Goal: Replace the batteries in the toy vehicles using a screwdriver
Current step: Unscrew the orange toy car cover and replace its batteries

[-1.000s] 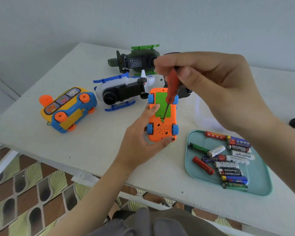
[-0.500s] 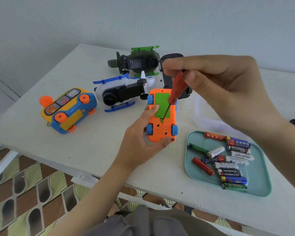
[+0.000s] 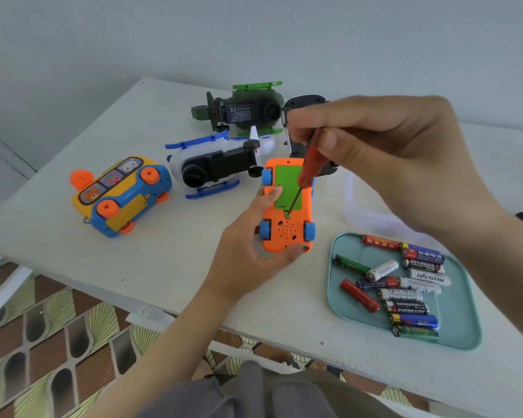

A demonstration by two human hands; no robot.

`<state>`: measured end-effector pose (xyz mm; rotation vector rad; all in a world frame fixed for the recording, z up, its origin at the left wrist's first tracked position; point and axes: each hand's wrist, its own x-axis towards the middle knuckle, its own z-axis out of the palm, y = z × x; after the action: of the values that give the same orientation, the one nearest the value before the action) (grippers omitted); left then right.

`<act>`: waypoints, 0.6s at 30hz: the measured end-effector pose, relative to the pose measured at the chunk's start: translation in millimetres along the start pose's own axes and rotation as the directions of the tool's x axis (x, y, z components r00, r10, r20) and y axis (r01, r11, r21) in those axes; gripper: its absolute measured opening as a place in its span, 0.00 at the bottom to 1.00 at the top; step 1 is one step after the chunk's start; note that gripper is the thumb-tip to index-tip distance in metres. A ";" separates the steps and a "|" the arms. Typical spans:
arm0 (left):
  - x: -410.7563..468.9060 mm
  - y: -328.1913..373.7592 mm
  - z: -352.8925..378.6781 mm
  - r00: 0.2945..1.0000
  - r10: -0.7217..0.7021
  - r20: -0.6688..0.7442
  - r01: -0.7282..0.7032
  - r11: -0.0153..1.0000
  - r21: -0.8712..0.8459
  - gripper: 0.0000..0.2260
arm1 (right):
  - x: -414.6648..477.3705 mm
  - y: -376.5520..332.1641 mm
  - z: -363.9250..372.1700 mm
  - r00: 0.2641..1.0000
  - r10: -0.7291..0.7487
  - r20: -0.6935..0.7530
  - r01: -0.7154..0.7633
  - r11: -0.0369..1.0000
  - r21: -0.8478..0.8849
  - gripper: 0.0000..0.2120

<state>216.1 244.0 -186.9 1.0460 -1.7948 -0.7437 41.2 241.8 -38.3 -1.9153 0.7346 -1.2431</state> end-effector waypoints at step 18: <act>0.8 1.7 0.6 1.000 -0.005 -0.014 0.005 1.000 0.017 0.33 | -0.2 4.1 7.4 0.994 -0.068 -0.089 0.052 0.985 -0.166 0.13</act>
<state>214.8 244.0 -185.5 1.0643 -1.7901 -0.7241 47.7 241.5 -43.7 -2.0356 0.8567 -1.3542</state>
